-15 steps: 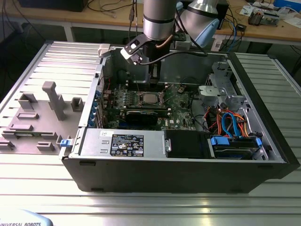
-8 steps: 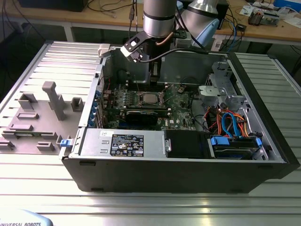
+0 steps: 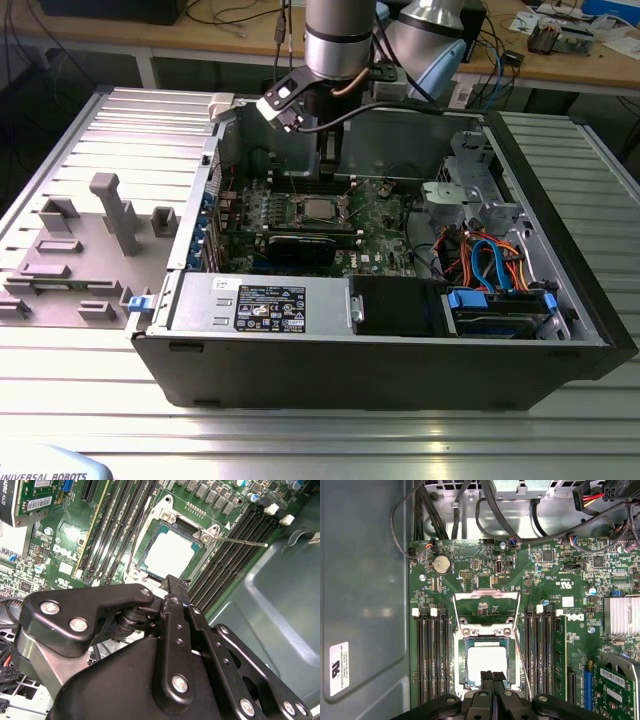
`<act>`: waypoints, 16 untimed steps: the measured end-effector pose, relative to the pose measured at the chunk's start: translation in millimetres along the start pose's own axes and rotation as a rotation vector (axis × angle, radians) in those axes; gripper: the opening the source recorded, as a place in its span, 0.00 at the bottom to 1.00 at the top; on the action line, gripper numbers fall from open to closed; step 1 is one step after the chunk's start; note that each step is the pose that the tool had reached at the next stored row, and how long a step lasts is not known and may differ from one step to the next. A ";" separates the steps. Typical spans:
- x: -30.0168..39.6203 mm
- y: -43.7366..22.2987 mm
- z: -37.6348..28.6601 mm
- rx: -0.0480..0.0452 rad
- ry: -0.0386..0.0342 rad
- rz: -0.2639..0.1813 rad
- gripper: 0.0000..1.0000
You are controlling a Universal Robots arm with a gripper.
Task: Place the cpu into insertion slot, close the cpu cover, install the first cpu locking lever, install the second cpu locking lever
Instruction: 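Close the cpu cover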
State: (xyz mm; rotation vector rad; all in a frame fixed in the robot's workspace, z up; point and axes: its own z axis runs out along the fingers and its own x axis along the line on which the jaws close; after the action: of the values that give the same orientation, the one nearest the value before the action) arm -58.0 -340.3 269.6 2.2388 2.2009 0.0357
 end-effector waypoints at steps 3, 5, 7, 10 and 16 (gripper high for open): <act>0.1 1.4 0.1 -0.0001 0.0001 0.000 0.11; 0.1 2.4 0.1 -0.0001 0.0000 0.000 0.11; 0.1 3.9 0.1 0.0000 0.0001 0.000 0.11; 0.1 5.4 0.1 -0.0001 0.0000 0.000 0.11; 0.2 9.0 0.2 -0.0001 0.0001 0.000 0.11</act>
State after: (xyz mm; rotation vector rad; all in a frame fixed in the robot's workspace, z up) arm -49.0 -340.3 269.5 2.2390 2.2006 0.0358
